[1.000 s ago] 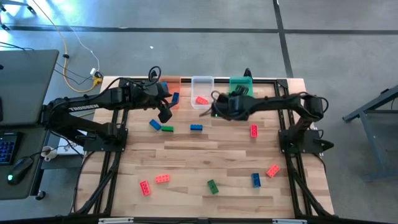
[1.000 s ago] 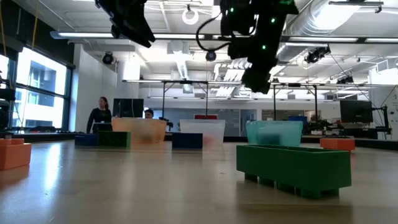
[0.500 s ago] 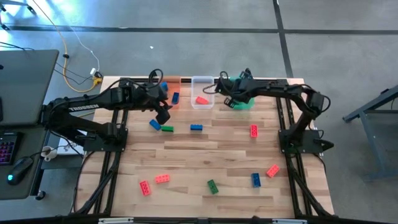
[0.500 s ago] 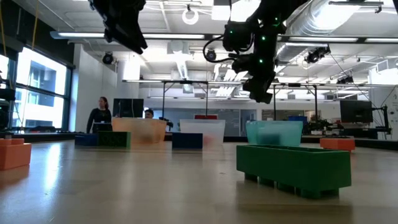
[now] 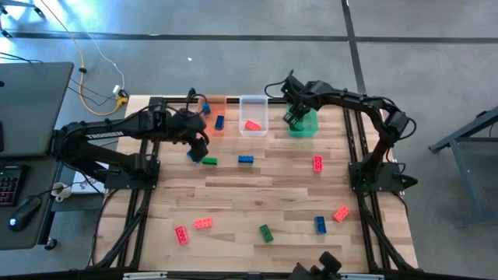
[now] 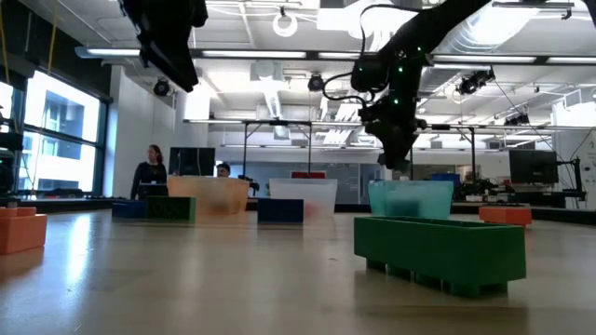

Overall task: Sort & place blocks by color
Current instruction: Put the green game piece into the green bin

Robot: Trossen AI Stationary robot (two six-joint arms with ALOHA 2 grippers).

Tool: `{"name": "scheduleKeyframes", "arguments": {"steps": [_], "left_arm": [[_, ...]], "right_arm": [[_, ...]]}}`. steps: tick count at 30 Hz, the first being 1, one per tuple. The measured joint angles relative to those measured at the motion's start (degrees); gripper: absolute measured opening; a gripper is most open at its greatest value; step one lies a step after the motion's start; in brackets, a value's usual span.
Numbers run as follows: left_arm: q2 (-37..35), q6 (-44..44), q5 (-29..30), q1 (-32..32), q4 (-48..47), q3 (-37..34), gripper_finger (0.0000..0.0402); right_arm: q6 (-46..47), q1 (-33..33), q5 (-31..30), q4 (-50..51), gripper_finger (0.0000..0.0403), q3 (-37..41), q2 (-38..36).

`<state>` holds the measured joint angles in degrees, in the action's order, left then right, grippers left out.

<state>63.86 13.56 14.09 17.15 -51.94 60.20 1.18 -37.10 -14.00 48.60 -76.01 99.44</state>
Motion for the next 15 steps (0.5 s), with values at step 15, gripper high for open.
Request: {"name": "scheduleKeyframes", "arguments": {"steps": [15], "left_arm": [[0.0, 10.1, -8.2, -11.4, -1.9, 0.0, 0.02]], "right_arm": [[1.8, -2.7, 7.5, 0.0, 0.0118, 0.0, 0.0]]}}
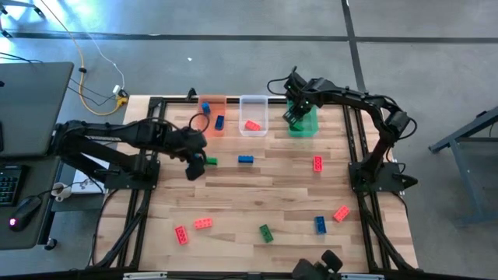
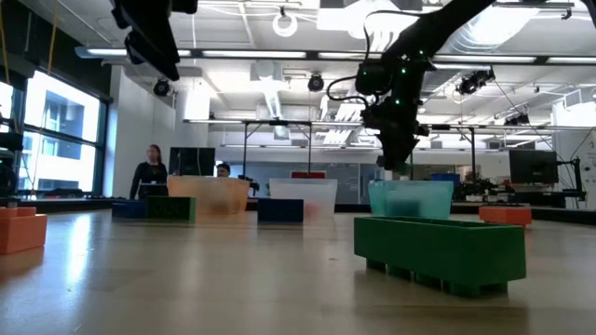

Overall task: Sort & place blocks by color
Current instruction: Put the green game piece into the green bin, then put the orange game piece into the white bin

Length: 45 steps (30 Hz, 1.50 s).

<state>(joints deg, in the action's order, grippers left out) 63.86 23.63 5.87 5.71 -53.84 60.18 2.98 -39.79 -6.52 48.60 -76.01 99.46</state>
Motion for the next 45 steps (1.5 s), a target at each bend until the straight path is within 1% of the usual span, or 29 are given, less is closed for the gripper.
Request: {"name": "scheduleKeyframes", "arguments": {"steps": [3, 6, 14, 21, 26, 29, 32, 35, 42, 45], "left_arm": [[0.0, 2.5, 0.0, -2.6, 0.0, 0.0, 0.02], [0.0, 4.6, 0.0, -5.2, 0.0, 0.0, 0.02], [0.0, 8.6, 0.0, -10.3, 0.0, 0.0, 0.02], [0.2, 14.8, 0.1, -14.8, 0.1, -1.0, 0.0201], [0.5, 20.0, -0.5, -17.9, 0.1, -3.7, 0.0222], [1.9, 22.4, -0.9, -19.1, 0.1, -4.2, 0.0239], [3.6, 22.6, -0.8, -21.1, 1.1, -4.2, 0.0249], [5.9, 22.4, 0.9, -23.8, 1.9, -4.1, 0.025], [13.2, 22.8, 1.3, -28.7, 4.6, -4.1, 0.025], [16.2, 22.9, 2.6, -30.4, 6.8, -4.1, 0.025]], "right_arm": [[0.0, -0.1, -3.5, 0.1, 0.0154, 0.0, 0.0], [0.0, -0.6, -4.7, 0.2, 0.0171, 0.0, 0.0], [0.0, -1.1, -5.5, 0.4, 0.0179, 0.0, 0.0], [1.1, -0.3, -5.3, 1.4, 0.018, 0.0, 0.0], [1.1, 0.5, -5.1, 2.2, 0.0181, 0.0, 0.0], [1.1, 0.7, -5.0, 2.2, 0.0181, 0.0, 0.0], [2.0, 0.8, -4.7, 2.2, 0.0181, 0.0, 0.0], [2.1, 0.8, -4.5, 2.2, 0.0181, 0.0, 0.0], [4.5, 0.8, -4.1, 2.4, 0.0181, 0.0, 0.0], [4.6, 0.8, -4.0, 2.4, 0.0181, 0.0, 0.0]]}}
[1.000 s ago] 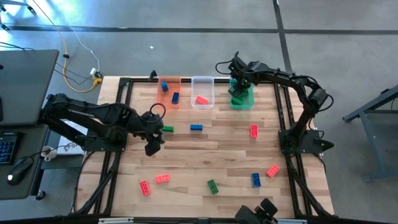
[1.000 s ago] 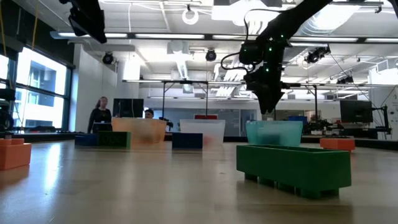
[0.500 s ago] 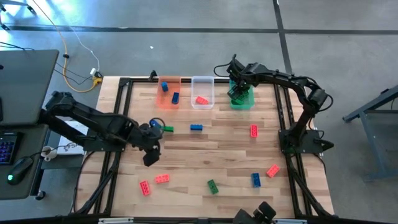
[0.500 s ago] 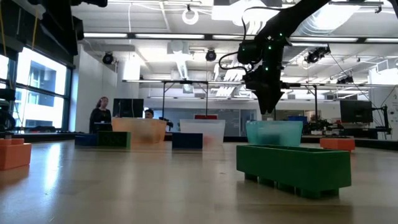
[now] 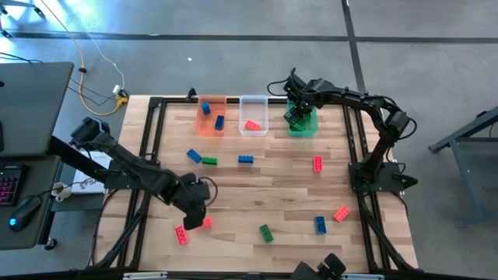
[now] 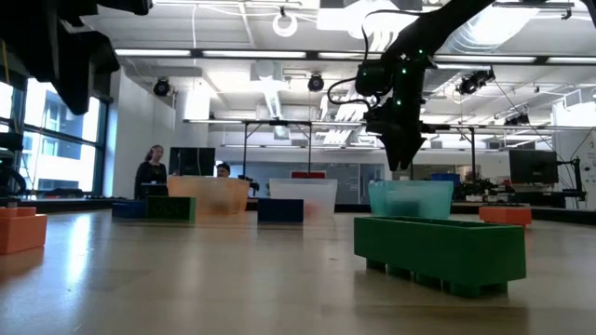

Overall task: Sort & place blocks by color
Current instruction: Put the orange game piece into the white bin

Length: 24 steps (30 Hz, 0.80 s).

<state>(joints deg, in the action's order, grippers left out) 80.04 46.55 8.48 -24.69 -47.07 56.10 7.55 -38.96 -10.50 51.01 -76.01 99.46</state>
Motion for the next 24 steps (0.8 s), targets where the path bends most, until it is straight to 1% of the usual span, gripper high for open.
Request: {"name": "scheduleKeyframes", "arguments": {"steps": [12, 24], "left_arm": [[9.1, 1.5, 0.5, -4.5, 5.7, 0.0, 0.025], [13.6, 5.4, 0.7, -7.0, 8.0, 0.0, 0.025]], "right_arm": [[0.5, 0.0, 2.4, 1.1, 0.0181, 0.0, 0.0], [1.7, 0.0, 2.4, 1.5, 0.0181, 0.0, 0.0]]}}
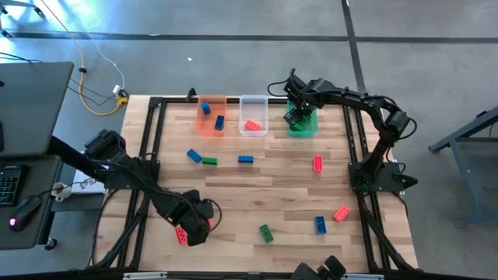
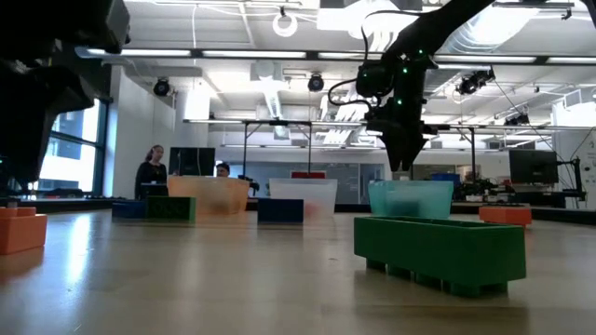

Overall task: Sort & place blocks by color
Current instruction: Put the orange game piece into the white bin

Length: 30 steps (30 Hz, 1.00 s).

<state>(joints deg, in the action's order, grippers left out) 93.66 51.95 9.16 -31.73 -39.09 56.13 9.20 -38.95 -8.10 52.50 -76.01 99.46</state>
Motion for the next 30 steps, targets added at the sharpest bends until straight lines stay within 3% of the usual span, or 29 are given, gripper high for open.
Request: {"name": "scheduleKeyframes", "arguments": {"steps": [16, 20, 27, 30], "left_arm": [[8.7, 1.9, -2.3, -0.9, 1.7, 0.2, 0.0247], [9.5, 1.6, -2.4, -0.8, 1.8, 0.2, 0.0215], [9.2, -3.5, -2.3, 0.1, 2.0, 0.2, 0.0113], [9.2, -4.8, -2.5, 0.7, 2.0, 0.2, 0.0111]], "right_arm": [[1.3, 0.1, 2.5, 0.5, 0.0181, 0.0, 0.0], [1.2, 0.8, 3.7, 1.2, 0.0181, 0.0, -0.4], [-0.2, 2.9, 1.5, 1.0, 0.018, 0.0, -5.0], [-0.2, 3.7, 1.6, 1.0, 0.018, 0.0, -8.4]]}}
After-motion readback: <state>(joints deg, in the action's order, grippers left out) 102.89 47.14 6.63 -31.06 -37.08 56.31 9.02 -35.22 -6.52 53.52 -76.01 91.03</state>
